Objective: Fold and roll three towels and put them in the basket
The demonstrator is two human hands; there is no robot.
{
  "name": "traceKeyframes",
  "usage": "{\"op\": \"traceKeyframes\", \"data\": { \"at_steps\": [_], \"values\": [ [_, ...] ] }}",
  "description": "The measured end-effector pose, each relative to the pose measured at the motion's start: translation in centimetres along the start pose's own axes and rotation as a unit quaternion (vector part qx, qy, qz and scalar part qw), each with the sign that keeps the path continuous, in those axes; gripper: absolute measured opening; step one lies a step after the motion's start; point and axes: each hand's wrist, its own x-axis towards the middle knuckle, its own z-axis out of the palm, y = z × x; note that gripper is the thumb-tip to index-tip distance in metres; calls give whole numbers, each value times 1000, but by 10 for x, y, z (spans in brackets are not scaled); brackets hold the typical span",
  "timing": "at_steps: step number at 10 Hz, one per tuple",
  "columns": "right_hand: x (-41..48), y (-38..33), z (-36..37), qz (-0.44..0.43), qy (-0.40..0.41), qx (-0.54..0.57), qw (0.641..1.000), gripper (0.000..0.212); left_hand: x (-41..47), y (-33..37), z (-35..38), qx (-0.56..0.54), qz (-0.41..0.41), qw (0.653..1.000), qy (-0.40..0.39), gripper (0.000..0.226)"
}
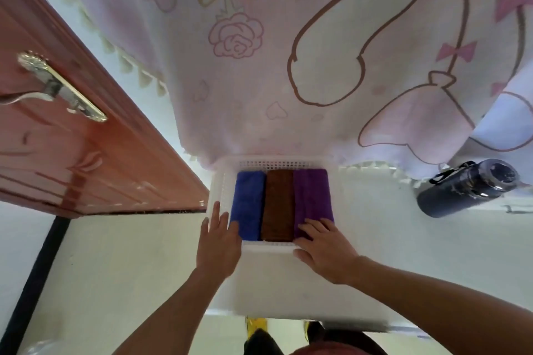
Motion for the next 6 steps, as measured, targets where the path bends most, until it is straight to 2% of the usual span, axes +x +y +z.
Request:
{"op": "traceKeyframes", "data": {
  "at_steps": [1, 2, 3, 4, 5, 6],
  "values": [
    [-12, -13, 6, 51, -23, 14, 998, 56, -9, -4, -4, -1, 35, 999, -5, 13],
    [-16, -15, 8, 68, -36, 9, 997, 60, -17, -12, 0, -14, 63, 998, -9, 18],
    [-16, -22, -5, 68, -58, 7, 996, 63, -19, -18, -3, -23, 80, 996, -12, 55],
    [-7, -29, -36, 106, -53, 82, 990, 67, -18, -19, -14, -21, 98, 993, -70, 58],
    [7, -49, -118, 146, 149, 214, 954, 50, -11, -20, -24, 18, 134, 987, -85, 50],
    [5, -87, -228, 77, 437, 294, 846, 24, -5, -21, -27, 43, 187, 978, -87, 43]
  ]
}}
